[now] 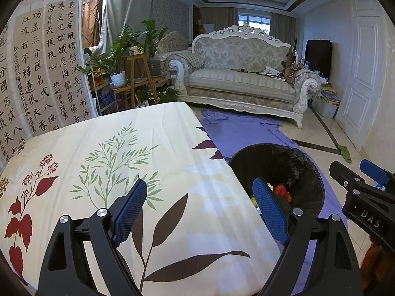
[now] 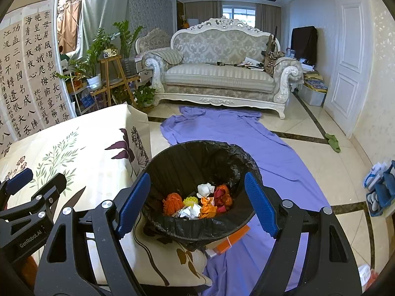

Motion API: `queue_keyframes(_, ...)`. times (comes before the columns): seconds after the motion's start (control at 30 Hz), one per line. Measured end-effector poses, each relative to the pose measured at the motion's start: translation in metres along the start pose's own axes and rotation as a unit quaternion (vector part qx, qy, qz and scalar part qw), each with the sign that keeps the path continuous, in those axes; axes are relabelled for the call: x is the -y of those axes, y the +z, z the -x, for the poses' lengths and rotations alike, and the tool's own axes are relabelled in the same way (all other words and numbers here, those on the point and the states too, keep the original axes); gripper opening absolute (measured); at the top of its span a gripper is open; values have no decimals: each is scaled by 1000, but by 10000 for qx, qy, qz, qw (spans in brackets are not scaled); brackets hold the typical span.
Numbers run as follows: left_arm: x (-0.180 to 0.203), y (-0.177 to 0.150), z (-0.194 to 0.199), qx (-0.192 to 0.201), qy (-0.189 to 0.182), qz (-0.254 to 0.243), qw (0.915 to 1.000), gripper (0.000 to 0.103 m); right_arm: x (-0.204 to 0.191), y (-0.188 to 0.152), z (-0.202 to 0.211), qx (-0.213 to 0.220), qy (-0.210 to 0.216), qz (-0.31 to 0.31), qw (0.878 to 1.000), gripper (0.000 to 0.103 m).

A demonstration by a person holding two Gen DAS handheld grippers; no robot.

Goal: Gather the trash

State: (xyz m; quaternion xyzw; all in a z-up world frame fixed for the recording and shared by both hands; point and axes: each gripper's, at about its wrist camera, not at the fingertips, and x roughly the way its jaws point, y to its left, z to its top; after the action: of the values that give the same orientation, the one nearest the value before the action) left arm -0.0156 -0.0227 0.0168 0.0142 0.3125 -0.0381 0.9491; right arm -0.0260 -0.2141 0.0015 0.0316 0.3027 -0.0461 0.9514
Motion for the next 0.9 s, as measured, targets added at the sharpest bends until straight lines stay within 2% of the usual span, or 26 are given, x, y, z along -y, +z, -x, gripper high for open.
queue_keyframes(0.9, 3, -1, 1, -20, -32, 4, 10000, 85, 3, 4, 1, 1, -15, -13, 10000, 77)
